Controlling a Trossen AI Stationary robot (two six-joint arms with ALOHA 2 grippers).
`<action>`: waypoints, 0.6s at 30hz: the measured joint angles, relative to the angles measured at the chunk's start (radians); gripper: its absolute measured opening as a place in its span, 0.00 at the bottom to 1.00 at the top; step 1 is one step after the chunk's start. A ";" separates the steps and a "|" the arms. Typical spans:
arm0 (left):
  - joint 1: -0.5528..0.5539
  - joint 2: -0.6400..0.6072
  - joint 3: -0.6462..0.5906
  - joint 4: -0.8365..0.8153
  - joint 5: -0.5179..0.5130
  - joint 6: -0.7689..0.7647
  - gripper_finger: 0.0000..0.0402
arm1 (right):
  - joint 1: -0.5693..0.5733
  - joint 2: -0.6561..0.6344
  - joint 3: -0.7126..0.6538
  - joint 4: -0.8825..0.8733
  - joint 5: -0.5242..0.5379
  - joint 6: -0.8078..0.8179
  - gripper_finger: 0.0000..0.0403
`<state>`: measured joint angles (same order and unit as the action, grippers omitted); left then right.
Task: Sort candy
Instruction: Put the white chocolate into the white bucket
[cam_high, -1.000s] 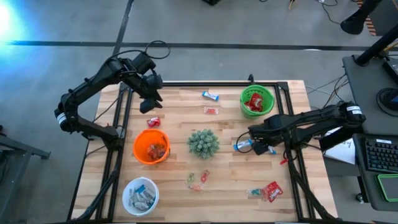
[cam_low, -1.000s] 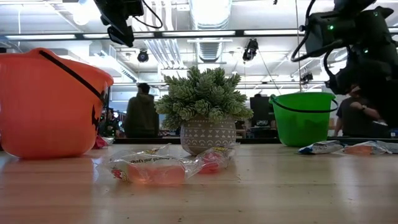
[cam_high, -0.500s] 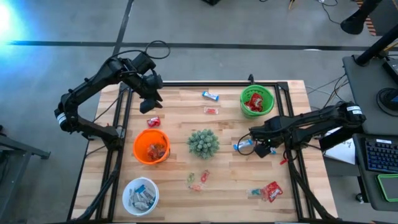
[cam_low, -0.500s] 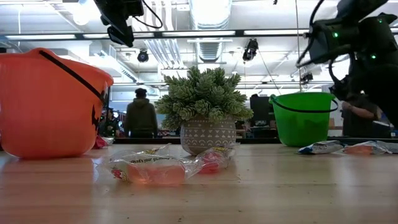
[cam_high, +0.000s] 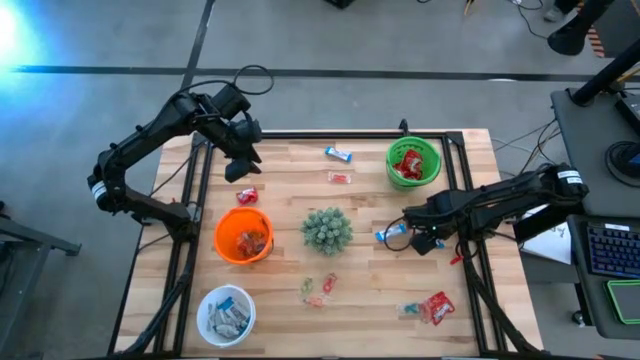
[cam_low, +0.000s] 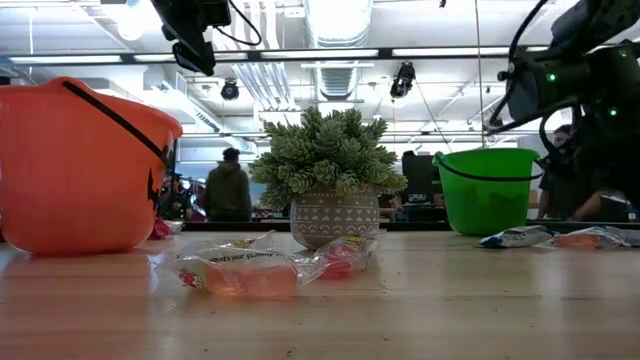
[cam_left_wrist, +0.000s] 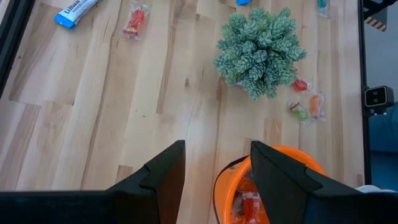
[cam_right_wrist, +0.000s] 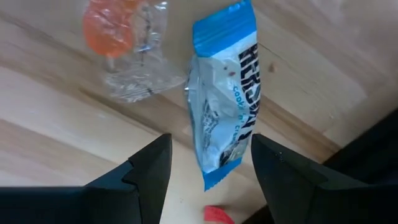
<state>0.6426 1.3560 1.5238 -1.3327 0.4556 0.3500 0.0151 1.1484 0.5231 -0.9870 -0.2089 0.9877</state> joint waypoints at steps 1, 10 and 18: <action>0.000 0.000 0.000 0.000 0.000 0.000 0.41 | 0.000 0.000 -0.005 0.004 0.000 0.002 0.52; 0.000 0.000 0.000 0.000 0.000 0.000 0.41 | 0.000 -0.002 -0.048 0.045 -0.007 0.045 0.41; 0.000 0.000 0.000 0.001 0.000 0.000 0.41 | 0.000 -0.002 -0.049 0.045 -0.013 0.074 0.11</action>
<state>0.6426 1.3561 1.5238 -1.3318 0.4553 0.3500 0.0147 1.1465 0.4745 -0.9417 -0.2214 1.0621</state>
